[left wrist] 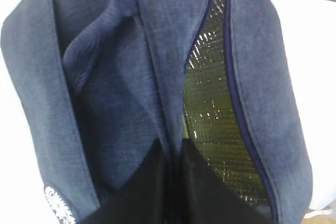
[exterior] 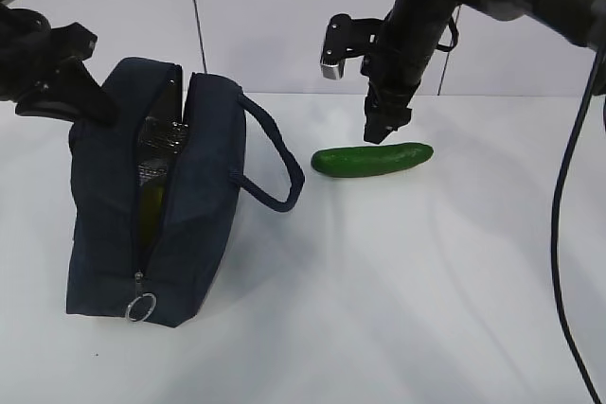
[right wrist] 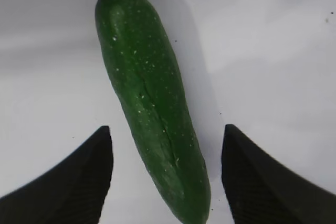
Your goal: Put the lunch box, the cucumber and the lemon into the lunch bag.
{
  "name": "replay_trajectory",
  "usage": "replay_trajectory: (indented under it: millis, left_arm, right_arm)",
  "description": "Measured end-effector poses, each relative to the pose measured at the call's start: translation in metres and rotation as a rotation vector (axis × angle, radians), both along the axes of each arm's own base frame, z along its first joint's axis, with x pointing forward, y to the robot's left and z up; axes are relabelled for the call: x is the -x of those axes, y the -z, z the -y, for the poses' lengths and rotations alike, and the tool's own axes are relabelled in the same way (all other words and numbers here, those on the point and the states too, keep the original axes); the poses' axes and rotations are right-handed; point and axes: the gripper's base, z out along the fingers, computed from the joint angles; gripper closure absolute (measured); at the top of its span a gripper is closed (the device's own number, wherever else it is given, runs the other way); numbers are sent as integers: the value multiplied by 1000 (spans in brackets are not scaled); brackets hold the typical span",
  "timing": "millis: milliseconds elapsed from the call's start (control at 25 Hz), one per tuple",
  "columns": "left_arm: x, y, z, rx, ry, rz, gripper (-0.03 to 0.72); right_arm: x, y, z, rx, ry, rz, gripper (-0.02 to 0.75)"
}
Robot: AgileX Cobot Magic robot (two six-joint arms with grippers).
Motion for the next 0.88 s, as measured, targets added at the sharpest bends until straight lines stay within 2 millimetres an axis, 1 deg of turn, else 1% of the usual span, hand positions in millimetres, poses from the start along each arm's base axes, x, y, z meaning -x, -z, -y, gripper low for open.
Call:
replay_trajectory:
  millis: [240, 400, 760, 880]
  left_arm:
    - [0, 0, -1, -7, -1, 5, 680]
    - [0, 0, -1, -9, 0, 5, 680]
    - [0, 0, -1, -11, 1, 5, 680]
    - [0, 0, -1, -11, 1, 5, 680]
  right_arm:
    - [-3, 25, -1, 21, -30, -41, 230]
    - [-4, 30, -1, 26, -39, -48, 230]
    - [-6, 54, -2, 39, -43, -89, 230]
    - [-6, 54, -2, 38, -43, -87, 230]
